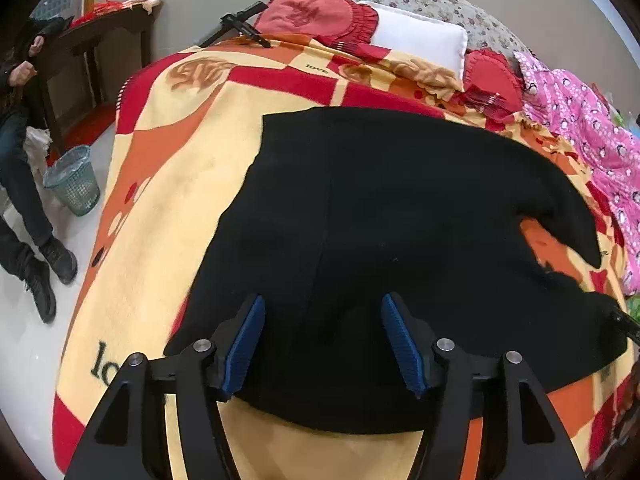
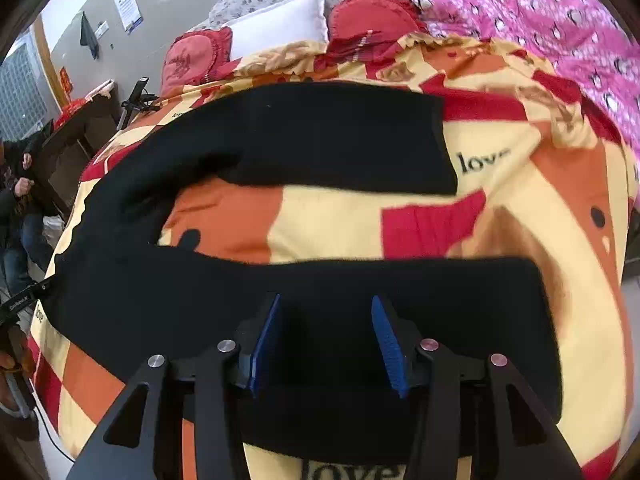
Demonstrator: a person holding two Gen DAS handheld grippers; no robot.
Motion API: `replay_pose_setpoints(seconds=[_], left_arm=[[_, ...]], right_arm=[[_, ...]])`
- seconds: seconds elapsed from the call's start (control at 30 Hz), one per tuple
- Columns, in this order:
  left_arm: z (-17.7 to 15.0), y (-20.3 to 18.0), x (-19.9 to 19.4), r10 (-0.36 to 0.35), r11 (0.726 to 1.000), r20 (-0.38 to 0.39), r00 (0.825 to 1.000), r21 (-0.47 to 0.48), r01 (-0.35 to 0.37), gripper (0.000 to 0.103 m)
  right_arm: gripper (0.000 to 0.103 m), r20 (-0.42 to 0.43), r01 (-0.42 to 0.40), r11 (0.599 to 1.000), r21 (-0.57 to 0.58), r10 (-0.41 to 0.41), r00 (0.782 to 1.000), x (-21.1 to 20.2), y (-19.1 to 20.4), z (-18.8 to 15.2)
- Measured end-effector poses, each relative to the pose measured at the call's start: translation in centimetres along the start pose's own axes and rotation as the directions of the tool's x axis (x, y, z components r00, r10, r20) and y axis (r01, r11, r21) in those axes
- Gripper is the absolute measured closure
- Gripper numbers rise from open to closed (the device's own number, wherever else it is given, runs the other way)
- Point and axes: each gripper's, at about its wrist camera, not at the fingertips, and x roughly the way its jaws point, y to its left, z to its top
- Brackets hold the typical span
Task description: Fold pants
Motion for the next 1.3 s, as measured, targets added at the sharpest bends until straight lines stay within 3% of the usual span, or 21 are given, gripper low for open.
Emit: replay_pose_setpoints(seconds=[0.13, 0.3, 0.47, 0.67, 0.83, 1.3], left_arm=[[1.8, -0.8, -0.3, -0.022, 1.0, 0.035, 0.999, 0.014, 0.021, 0.04], [4.6, -1.7, 0.4, -0.101, 0.994, 0.043, 0.994, 0.056, 0.099, 0.027], [8.6, -0.6, 3.8, -0.125, 0.99, 0.023, 0.992, 0.074, 0.123, 0.026], [12.4, -1.3, 7.3, -0.097, 0.989, 0.057, 0.994, 0.117, 0.09, 0.026], [13.3, -2.4, 10.4, -0.082, 0.987, 0.042, 0.996, 0.144, 0.076, 0.026], [14.2, -3.9, 13.6, -0.054, 0.984, 0.033, 0.998, 0.174, 0.047, 0.026]], right_arm=[[0.046, 0.03, 0.006, 0.999, -0.038, -0.005, 1.0, -0.1, 1.4, 1.7], [0.032, 0.067, -0.031, 0.991, -0.131, 0.04, 0.997, 0.6, 3.7, 4.9], [0.024, 0.084, -0.042, 0.965, -0.261, 0.066, 0.994, 2.2, 6.0, 8.9], [0.019, 0.101, 0.0, 0.915, -0.403, 0.044, 0.994, 5.7, 9.2, 13.2], [0.019, 0.108, 0.017, 0.879, -0.476, 0.039, 0.993, 8.4, 10.7, 15.8], [0.018, 0.062, 0.013, 0.842, -0.539, 0.025, 0.998, 12.3, 12.0, 17.2]])
